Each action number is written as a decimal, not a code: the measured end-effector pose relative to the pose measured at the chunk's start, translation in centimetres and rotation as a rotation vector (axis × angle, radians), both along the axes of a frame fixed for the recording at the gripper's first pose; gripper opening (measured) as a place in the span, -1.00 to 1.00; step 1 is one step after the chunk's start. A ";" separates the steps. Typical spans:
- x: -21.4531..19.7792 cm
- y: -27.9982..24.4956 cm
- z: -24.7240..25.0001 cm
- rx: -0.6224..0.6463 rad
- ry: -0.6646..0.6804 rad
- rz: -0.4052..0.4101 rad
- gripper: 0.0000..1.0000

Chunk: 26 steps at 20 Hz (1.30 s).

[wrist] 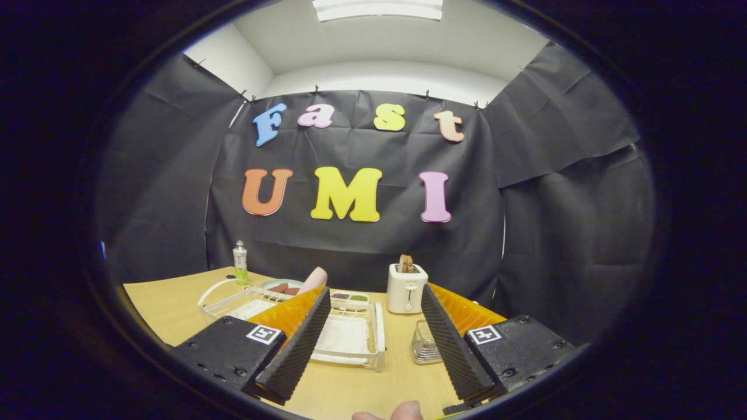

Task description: Take the plate from the dish rack, then take the spoon from the basket and place it into the plate.

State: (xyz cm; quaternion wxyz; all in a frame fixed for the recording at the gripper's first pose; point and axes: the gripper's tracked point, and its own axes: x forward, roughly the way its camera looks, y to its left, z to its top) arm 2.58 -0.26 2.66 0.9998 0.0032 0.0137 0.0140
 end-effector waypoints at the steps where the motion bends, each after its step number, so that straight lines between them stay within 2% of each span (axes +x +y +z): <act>1: 0.6 0.6 0.6 0.001 0.010 0.020 1.00; 6: 4.2 3.4 3.1 0.056 0.144 0.155 1.00; 13: 11.5 6.5 5.2 0.045 0.398 0.227 1.00; 19: 16.7 9.5 0.7 0.019 0.687 0.251 1.00; 26: 20.6 11.1 -5.7 0.128 0.905 0.204 1.00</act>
